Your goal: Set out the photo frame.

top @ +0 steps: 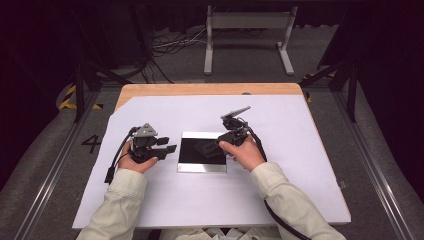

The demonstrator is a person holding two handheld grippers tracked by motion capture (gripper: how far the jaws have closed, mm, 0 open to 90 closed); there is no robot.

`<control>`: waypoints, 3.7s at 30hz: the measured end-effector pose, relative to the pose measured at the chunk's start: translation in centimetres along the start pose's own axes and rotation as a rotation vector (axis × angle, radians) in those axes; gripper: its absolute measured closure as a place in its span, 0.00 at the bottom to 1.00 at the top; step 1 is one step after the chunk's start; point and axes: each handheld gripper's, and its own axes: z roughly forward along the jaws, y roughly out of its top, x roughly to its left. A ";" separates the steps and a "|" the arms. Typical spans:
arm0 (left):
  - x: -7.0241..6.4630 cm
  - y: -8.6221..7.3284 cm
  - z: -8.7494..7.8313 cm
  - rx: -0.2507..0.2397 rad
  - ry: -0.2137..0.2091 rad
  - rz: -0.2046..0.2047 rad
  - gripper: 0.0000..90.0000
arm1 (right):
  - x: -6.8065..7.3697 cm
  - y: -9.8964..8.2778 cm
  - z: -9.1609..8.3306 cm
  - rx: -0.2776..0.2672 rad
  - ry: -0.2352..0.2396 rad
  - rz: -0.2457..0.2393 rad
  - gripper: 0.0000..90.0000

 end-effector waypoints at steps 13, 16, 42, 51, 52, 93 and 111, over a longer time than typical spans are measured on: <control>-0.1 0.0 0.1 0.002 0.000 -0.003 0.60 | -0.1 -0.1 -0.1 0.000 -0.012 0.027 0.58; -0.1 0.0 0.1 0.002 0.001 -0.003 0.60 | -0.1 -0.1 -0.1 0.003 -0.013 0.038 0.60; 0.2 -0.1 -0.3 -0.009 0.013 -0.011 0.60 | 1.7 -1.5 -1.7 0.027 0.021 -0.050 0.78; 0.7 -0.3 -0.7 -0.027 0.038 -0.041 0.60 | 1.8 -2.5 -2.1 0.056 0.090 -0.078 0.89; 0.7 -0.3 -0.7 -0.030 0.041 -0.042 0.60 | 1.8 -2.6 -2.2 0.059 0.095 -0.081 0.90; 0.8 -0.4 -0.7 -0.026 0.048 -0.042 0.59 | 2.0 -4.9 -5.7 -0.126 0.019 -0.298 0.97; 0.6 -0.4 -0.5 -0.020 0.039 -0.038 0.59 | 0.9 -6.4 -7.6 -0.208 -0.126 -0.419 0.97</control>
